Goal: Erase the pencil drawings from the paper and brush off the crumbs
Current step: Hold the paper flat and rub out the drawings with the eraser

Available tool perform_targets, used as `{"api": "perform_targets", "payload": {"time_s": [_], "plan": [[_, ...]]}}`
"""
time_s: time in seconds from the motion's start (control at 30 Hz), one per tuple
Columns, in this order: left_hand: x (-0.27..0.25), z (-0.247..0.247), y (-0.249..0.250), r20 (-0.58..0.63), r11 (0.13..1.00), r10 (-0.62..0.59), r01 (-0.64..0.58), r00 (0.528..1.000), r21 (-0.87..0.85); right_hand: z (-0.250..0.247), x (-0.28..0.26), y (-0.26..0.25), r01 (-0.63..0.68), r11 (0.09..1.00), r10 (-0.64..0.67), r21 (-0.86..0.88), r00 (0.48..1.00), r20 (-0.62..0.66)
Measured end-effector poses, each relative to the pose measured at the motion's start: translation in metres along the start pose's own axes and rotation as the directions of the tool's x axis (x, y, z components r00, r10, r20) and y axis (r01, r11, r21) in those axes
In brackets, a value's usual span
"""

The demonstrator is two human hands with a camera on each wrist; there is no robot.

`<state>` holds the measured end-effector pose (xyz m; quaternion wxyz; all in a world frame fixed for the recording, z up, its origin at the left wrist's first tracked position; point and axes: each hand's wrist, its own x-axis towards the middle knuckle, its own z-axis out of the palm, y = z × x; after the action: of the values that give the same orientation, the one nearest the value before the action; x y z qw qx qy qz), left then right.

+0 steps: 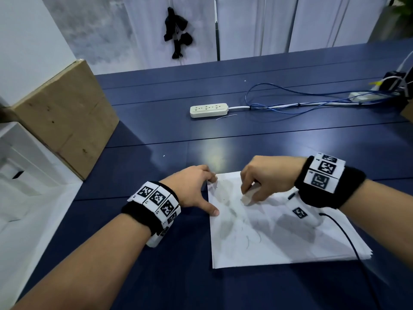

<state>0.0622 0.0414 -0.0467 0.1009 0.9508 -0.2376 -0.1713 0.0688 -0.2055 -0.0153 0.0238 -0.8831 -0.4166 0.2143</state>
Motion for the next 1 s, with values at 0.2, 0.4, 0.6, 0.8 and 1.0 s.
{"api": "perform_targets", "payload": {"time_s": [0.2, 0.4, 0.6, 0.8, 1.0], "plan": [[0.0, 0.0, 0.001, 0.0, 1.0, 0.002, -0.002, 1.0, -0.005, -0.01, 0.025, 0.024, -0.181, 0.983, 0.171, -0.03, 0.961, -0.217], [0.0, 0.0, 0.001, 0.006, 1.0, -0.01, 0.01, 1.0, -0.002, 0.006, -0.001, -0.001, 0.004, 1.0, -0.004, -0.005, 1.0, -0.028], [0.001, 0.0, 0.001, 0.003, 1.0, -0.011, 0.011, 1.0, -0.002, -0.008, 0.025, 0.022, -0.143, 0.987, 0.125, -0.069, 0.968, -0.218], [0.001, 0.0, 0.001, 0.004, 1.0, -0.012, 0.012, 1.0, 0.007, 0.004, 0.003, 0.007, 0.017, 0.999, -0.019, -0.029, 0.996, -0.088], [0.0, -0.001, 0.002, -0.003, 1.0, -0.006, 0.006, 1.0, 0.005, -0.006, 0.025, 0.022, -0.104, 0.993, 0.091, -0.055, 0.977, -0.195]]}}
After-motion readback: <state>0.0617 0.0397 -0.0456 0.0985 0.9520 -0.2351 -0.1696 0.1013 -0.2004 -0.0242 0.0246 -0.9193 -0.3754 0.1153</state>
